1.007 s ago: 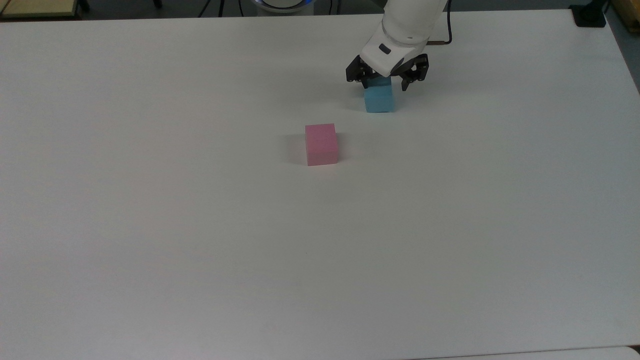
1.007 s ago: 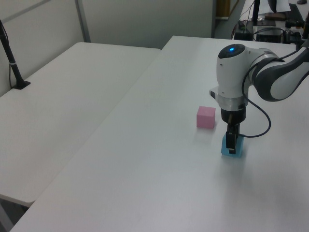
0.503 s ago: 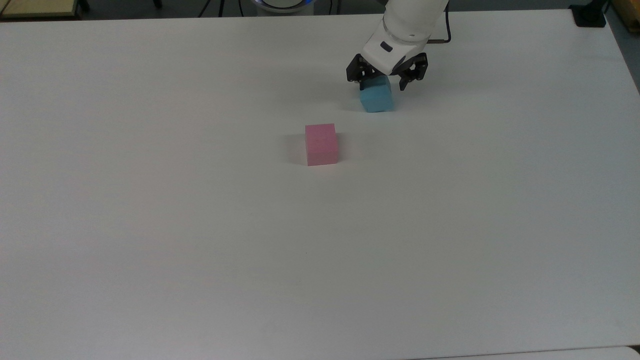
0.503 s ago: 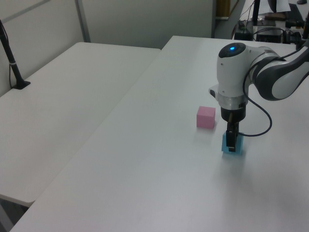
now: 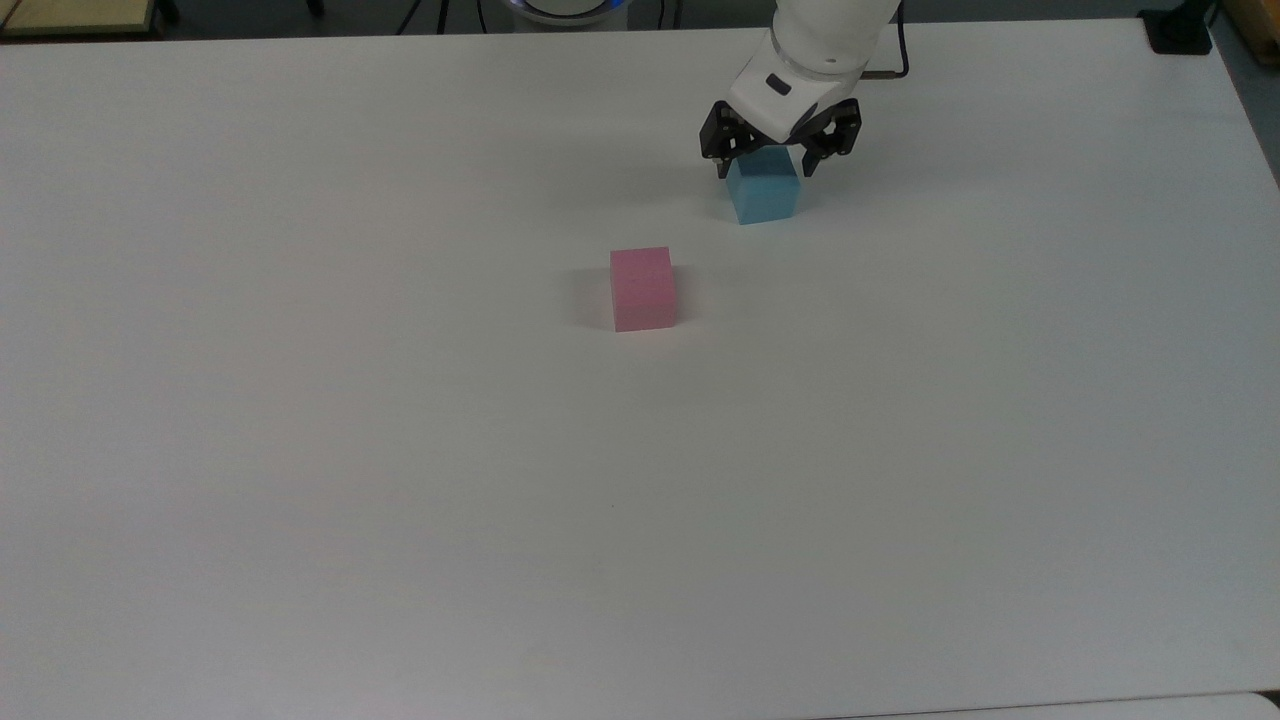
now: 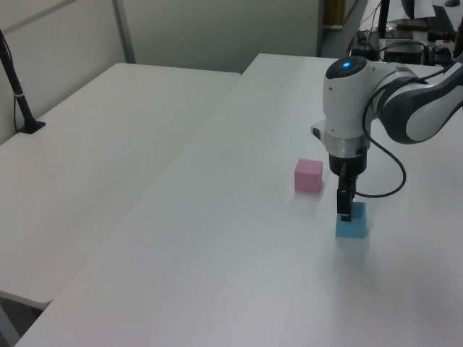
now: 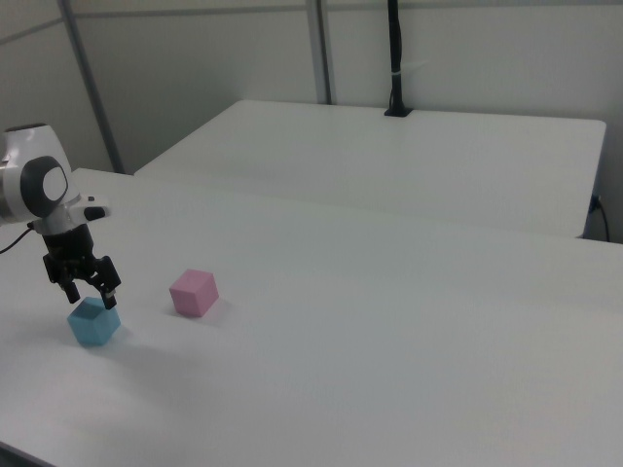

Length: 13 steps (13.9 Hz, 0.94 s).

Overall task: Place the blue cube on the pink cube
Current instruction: 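Lower the gripper around the light-blue cube and close on it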

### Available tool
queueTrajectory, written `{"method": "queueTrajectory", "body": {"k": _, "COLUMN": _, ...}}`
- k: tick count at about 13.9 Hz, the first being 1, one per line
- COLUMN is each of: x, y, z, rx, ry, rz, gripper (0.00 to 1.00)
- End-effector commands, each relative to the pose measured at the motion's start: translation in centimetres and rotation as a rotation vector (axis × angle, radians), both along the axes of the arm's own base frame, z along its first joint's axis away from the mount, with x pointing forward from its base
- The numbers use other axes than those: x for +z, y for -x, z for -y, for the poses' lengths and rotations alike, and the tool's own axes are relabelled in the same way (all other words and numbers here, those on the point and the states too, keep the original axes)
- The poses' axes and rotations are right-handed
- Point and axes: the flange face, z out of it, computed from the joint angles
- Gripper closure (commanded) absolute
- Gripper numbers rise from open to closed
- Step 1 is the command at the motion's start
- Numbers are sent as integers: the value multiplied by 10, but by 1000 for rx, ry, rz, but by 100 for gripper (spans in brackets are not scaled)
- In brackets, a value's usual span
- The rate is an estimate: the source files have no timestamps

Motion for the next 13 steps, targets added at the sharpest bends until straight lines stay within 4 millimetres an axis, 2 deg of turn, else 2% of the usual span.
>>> {"method": "queueTrajectory", "body": {"k": 1, "x": 9, "y": 2, "z": 3, "rx": 33, "ry": 23, "rz": -4, "gripper": 0}}
{"method": "queueTrajectory", "body": {"k": 5, "x": -2, "y": 6, "z": 3, "rx": 51, "ry": 30, "rz": -27, "gripper": 0}}
{"method": "queueTrajectory", "body": {"k": 10, "x": -28, "y": 10, "z": 8, "rx": 115, "ry": 48, "rz": -70, "gripper": 0}}
{"method": "queueTrajectory", "body": {"k": 11, "x": -33, "y": 11, "z": 6, "rx": 117, "ry": 47, "rz": -76, "gripper": 7}}
{"method": "queueTrajectory", "body": {"k": 12, "x": -35, "y": 10, "z": 5, "rx": 119, "ry": 43, "rz": -73, "gripper": 32}}
{"method": "queueTrajectory", "body": {"k": 13, "x": -34, "y": 8, "z": 4, "rx": 115, "ry": 35, "rz": -58, "gripper": 70}}
